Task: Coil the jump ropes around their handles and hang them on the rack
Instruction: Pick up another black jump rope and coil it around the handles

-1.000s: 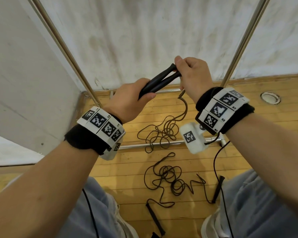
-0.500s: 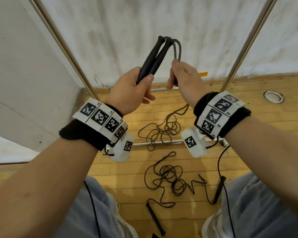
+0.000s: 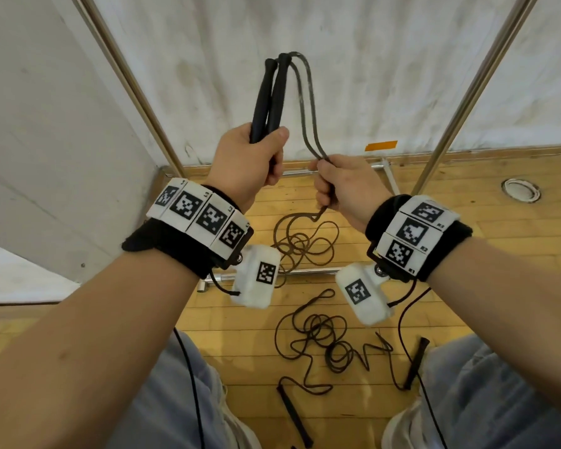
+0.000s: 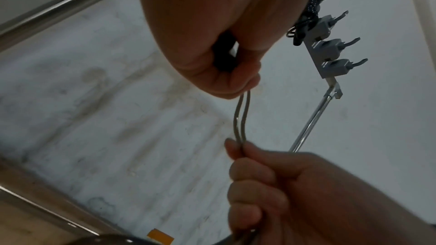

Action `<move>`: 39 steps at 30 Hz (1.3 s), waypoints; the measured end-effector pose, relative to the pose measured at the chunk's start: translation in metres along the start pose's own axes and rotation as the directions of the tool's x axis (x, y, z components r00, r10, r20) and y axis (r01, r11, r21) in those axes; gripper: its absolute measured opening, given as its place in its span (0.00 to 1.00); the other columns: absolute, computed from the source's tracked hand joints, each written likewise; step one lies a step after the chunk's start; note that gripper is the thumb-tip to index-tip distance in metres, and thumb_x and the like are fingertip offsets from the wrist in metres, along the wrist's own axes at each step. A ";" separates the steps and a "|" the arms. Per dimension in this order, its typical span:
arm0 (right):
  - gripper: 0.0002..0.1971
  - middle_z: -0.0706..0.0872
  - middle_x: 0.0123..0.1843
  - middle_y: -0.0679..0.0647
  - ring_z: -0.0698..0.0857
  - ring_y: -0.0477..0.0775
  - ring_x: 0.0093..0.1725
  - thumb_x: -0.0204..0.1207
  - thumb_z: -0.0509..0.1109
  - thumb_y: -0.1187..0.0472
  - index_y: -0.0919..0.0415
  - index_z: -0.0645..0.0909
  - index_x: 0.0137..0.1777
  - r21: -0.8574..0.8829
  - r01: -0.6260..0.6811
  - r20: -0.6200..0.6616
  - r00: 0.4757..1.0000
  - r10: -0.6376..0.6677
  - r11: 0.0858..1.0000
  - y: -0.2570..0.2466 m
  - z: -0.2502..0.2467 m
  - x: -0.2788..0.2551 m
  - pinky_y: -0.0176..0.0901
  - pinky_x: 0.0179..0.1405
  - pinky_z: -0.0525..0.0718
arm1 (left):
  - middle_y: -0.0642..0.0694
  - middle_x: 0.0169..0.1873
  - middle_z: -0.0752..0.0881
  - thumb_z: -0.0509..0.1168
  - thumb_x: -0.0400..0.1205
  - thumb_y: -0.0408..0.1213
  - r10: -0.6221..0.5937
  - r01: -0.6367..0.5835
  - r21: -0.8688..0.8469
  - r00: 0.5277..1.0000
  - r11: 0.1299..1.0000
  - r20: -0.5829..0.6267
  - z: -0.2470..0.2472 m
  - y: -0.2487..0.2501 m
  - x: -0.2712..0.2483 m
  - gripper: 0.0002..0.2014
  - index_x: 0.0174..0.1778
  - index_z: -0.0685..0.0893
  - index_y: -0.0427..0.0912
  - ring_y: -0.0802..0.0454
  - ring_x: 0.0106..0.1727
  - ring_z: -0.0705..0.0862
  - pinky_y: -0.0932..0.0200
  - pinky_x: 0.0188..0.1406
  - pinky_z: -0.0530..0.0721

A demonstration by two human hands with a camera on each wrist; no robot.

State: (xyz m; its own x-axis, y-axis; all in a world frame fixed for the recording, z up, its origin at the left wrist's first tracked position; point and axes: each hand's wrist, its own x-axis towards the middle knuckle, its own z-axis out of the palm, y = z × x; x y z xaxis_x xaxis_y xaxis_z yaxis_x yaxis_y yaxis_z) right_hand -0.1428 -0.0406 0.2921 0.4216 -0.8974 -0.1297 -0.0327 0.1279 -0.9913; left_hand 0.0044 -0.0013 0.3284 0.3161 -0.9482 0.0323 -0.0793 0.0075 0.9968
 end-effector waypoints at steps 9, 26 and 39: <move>0.19 0.70 0.25 0.52 0.68 0.50 0.23 0.86 0.54 0.58 0.60 0.74 0.33 -0.263 0.108 0.123 0.989 -0.077 0.959 -0.004 0.020 -0.015 0.41 0.25 0.68 | 0.49 0.24 0.86 0.59 0.87 0.41 -0.099 0.099 -0.001 0.993 0.995 -0.065 0.004 -0.011 0.002 0.04 0.46 0.74 0.48 0.49 0.28 0.89 0.58 0.30 0.87; 0.17 0.72 0.26 0.46 0.70 0.47 0.26 0.86 0.53 0.54 0.54 0.75 0.36 -0.500 0.031 0.289 0.948 0.133 0.866 0.022 0.042 -0.025 0.45 0.34 0.68 | 0.43 0.32 0.90 0.54 0.89 0.41 -0.288 0.277 -0.404 0.957 0.872 0.034 0.016 -0.001 -0.011 0.07 0.55 0.73 0.42 0.48 0.27 0.86 0.54 0.34 0.89; 0.12 0.76 0.27 0.42 0.73 0.40 0.26 0.82 0.61 0.47 0.47 0.75 0.37 -0.599 0.200 0.223 0.972 -0.079 0.775 0.028 0.020 -0.017 0.34 0.27 0.70 | 0.49 0.30 0.73 0.58 0.87 0.38 -0.066 0.008 -0.120 0.869 0.993 -0.490 -0.025 -0.002 0.023 0.04 0.49 0.75 0.43 0.55 0.24 0.74 0.59 0.26 0.82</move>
State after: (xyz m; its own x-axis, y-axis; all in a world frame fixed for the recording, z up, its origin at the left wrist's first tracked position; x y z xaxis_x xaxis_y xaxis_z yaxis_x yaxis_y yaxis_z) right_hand -0.1333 -0.0131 0.2670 0.6140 -0.7882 -0.0423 -0.4840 -0.3337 -0.8089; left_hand 0.0359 -0.0155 0.3286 0.7430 -0.6692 -0.0021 0.0371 0.0381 0.9986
